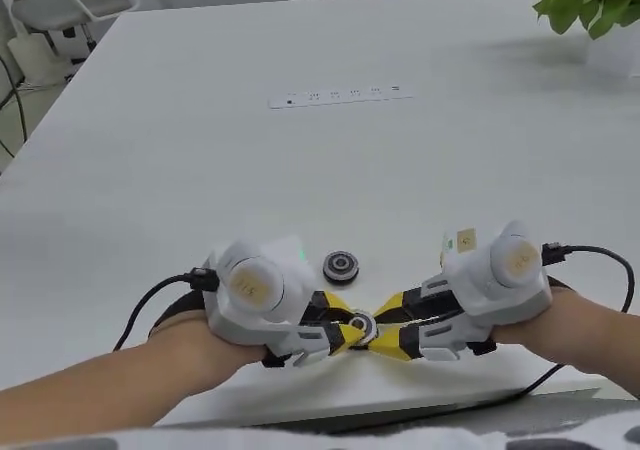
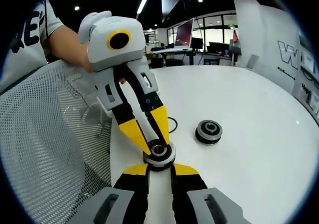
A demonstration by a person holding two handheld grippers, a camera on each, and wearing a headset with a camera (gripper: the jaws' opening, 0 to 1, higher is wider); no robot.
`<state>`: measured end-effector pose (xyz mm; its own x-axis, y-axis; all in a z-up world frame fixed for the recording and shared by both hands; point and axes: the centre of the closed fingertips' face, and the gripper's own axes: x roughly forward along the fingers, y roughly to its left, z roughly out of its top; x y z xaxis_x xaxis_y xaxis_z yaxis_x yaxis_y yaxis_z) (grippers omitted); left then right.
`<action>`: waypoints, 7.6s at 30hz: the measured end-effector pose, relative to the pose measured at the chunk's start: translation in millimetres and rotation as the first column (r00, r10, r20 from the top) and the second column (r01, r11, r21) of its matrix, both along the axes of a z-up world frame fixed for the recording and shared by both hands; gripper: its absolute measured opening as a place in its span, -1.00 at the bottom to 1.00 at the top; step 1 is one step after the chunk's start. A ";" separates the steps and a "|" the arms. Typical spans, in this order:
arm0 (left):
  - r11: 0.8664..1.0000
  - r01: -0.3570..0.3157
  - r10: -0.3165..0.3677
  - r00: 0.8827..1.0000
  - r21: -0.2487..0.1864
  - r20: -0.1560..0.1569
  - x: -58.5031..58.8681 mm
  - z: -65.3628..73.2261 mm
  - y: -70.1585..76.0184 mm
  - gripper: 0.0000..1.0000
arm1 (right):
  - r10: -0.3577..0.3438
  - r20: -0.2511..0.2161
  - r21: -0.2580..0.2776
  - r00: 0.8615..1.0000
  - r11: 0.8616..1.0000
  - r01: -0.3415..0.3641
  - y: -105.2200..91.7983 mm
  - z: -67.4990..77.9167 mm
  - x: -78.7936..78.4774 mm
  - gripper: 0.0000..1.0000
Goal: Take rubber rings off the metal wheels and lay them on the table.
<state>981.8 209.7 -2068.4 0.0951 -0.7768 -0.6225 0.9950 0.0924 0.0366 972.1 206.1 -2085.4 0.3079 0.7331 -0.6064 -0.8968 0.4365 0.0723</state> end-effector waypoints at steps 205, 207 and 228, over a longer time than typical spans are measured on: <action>0.976 -0.204 0.204 0.979 -0.078 -0.006 29.1 57.3 110.2 0.53 | -0.246 -0.304 0.244 0.920 0.914 0.325 36.7 37.7 60.1 -0.70; 0.978 -0.196 0.196 0.981 -0.072 -0.003 29.9 56.8 108.0 0.52 | -0.257 -0.290 0.245 0.922 0.911 0.331 31.7 40.5 62.5 -0.67; 0.983 -0.169 0.166 0.985 -0.075 -0.040 49.7 55.4 75.3 0.33 | -0.328 -0.185 0.216 0.927 0.906 0.364 -5.0 42.4 70.7 -0.51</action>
<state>1031.5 285.0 -2013.0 0.2081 -0.7977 -0.5661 0.9658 0.2592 -0.0103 1042.8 201.1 -2043.0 0.4932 0.7256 -0.4799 -0.6652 0.6700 0.3295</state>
